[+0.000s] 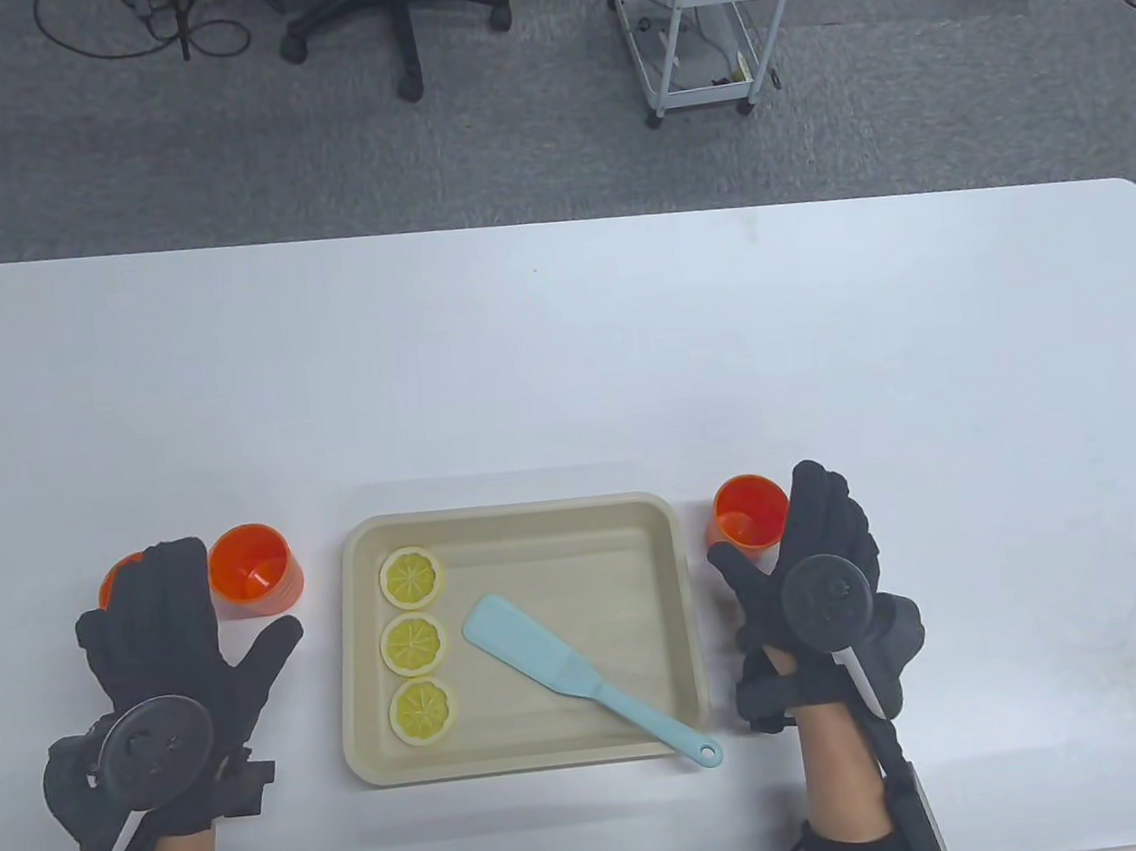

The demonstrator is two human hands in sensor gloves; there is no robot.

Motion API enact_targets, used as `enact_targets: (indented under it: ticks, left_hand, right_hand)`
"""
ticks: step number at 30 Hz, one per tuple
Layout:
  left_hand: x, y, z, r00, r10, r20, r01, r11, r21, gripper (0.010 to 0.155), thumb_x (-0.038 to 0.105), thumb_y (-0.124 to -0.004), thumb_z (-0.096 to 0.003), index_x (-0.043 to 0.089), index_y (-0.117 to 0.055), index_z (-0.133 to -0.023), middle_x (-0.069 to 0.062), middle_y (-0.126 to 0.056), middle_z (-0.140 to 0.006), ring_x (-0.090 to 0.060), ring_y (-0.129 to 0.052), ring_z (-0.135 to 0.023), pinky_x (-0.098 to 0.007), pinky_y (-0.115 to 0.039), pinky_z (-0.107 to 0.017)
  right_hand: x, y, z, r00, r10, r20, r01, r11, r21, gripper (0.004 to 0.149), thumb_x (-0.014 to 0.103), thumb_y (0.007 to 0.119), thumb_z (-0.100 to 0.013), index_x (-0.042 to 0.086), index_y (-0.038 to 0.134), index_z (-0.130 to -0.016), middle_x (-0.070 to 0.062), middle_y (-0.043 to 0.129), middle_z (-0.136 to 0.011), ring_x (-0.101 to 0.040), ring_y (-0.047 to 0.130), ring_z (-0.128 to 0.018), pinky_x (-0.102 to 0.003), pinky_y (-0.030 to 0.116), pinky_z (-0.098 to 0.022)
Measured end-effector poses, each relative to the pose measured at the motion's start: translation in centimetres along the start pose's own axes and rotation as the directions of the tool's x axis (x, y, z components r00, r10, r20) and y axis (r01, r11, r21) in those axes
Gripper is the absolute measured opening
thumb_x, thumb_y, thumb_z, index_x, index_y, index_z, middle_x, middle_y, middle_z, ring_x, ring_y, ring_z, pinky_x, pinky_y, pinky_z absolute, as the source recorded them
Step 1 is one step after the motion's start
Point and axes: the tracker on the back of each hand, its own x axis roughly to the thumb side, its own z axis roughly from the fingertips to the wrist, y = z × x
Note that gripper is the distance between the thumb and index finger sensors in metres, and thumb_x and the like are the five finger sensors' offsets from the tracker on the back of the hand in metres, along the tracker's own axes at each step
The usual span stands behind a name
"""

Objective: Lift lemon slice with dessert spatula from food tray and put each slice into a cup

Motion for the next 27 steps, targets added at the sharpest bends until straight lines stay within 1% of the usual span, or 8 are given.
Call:
enact_targets:
  ticks: [2,4,7,10,16,21,24,27]
  left_hand:
    - [-0.2,0.1,0.0,1.0,0.014,-0.01,-0.013,1.0,0.005,0.1,0.073,-0.075,-0.0519,0.021,-0.028,-0.124,-0.02,-0.039,-0.129,-0.055,-0.041,-0.118,-0.083,-0.031,-0.077]
    - [-0.2,0.1,0.0,1.0,0.018,-0.01,-0.017,1.0,0.006,0.1,0.073,-0.075,-0.0522,0.021,-0.028,-0.124,-0.021,-0.039,-0.129,-0.055,-0.04,-0.118,-0.083,-0.031,-0.077]
    - [-0.3,0.2,0.1,1.0,0.01,-0.014,-0.01,1.0,0.008,0.1,0.073,-0.074,-0.0523,0.022,-0.028,-0.124,-0.021,-0.037,-0.129,-0.055,-0.04,-0.118,-0.083,-0.03,-0.077]
    - [-0.3,0.2,0.1,1.0,0.015,-0.016,-0.015,1.0,0.01,0.098,0.072,-0.074,-0.0529,0.021,-0.028,-0.124,-0.021,-0.036,-0.129,-0.056,-0.039,-0.118,-0.083,-0.03,-0.077]
    - [-0.8,0.1,-0.2,0.999,0.017,-0.044,-0.016,1.0,0.009,0.098,0.071,-0.074,-0.0535,0.022,-0.027,-0.124,-0.019,-0.032,-0.13,-0.055,-0.036,-0.119,-0.082,-0.029,-0.077]
    - [-1.3,0.2,-0.4,0.997,0.024,-0.069,-0.024,1.0,0.008,0.098,0.071,-0.074,-0.0537,0.023,-0.027,-0.124,-0.018,-0.029,-0.131,-0.054,-0.033,-0.119,-0.082,-0.028,-0.078]
    - [-2.2,0.3,-0.4,0.994,0.061,-0.092,-0.061,0.998,0.005,0.098,0.071,-0.074,-0.0537,0.023,-0.027,-0.124,-0.018,-0.029,-0.131,-0.053,-0.033,-0.119,-0.082,-0.028,-0.077]
    - [-2.9,0.4,-0.4,0.989,0.094,-0.116,-0.093,0.996,0.013,0.097,0.07,-0.075,-0.054,0.022,-0.027,-0.124,-0.018,-0.029,-0.131,-0.053,-0.033,-0.119,-0.082,-0.028,-0.077]
  right_hand:
    - [0.6,-1.6,0.7,1.0,0.018,0.004,-0.018,0.999,-0.046,0.105,0.059,0.087,-0.049,0.025,0.014,-0.116,-0.013,0.025,-0.122,-0.048,0.039,-0.114,-0.066,0.037,-0.08]
    - [1.0,-2.9,1.6,0.999,-0.014,0.04,0.018,0.995,-0.103,0.104,0.059,0.087,-0.049,0.026,0.015,-0.116,-0.013,0.025,-0.122,-0.049,0.037,-0.114,-0.067,0.037,-0.08]
    - [1.6,-4.2,2.8,0.995,-0.035,0.097,0.048,0.989,-0.139,0.103,0.06,0.087,-0.05,0.026,0.016,-0.116,-0.013,0.025,-0.122,-0.05,0.034,-0.114,-0.067,0.036,-0.08]
    - [2.7,-5.0,3.9,0.987,0.001,0.16,0.03,0.981,-0.193,0.101,0.06,0.087,-0.05,0.027,0.019,-0.117,-0.012,0.026,-0.123,-0.05,0.033,-0.115,-0.067,0.035,-0.08]
    - [4.8,-5.6,5.5,0.958,0.024,0.285,0.049,0.968,-0.245,0.099,0.061,0.086,-0.05,0.028,0.022,-0.117,-0.011,0.027,-0.123,-0.05,0.031,-0.116,-0.067,0.035,-0.081]
    - [6.2,-5.3,6.3,0.911,0.017,0.412,0.077,0.975,-0.209,0.096,0.061,0.086,-0.05,0.03,0.024,-0.117,-0.009,0.027,-0.124,-0.049,0.029,-0.116,-0.068,0.033,-0.081]
    - [6.9,-4.8,6.7,0.888,0.028,0.458,0.066,0.98,-0.189,0.096,0.061,0.086,-0.05,0.03,0.025,-0.117,-0.009,0.028,-0.124,-0.048,0.026,-0.117,-0.068,0.032,-0.081]
    - [7.4,-4.5,7.0,0.88,0.042,0.473,0.049,0.983,-0.177,0.097,0.061,0.086,-0.05,0.03,0.025,-0.118,-0.009,0.028,-0.124,-0.048,0.024,-0.116,-0.068,0.031,-0.081]
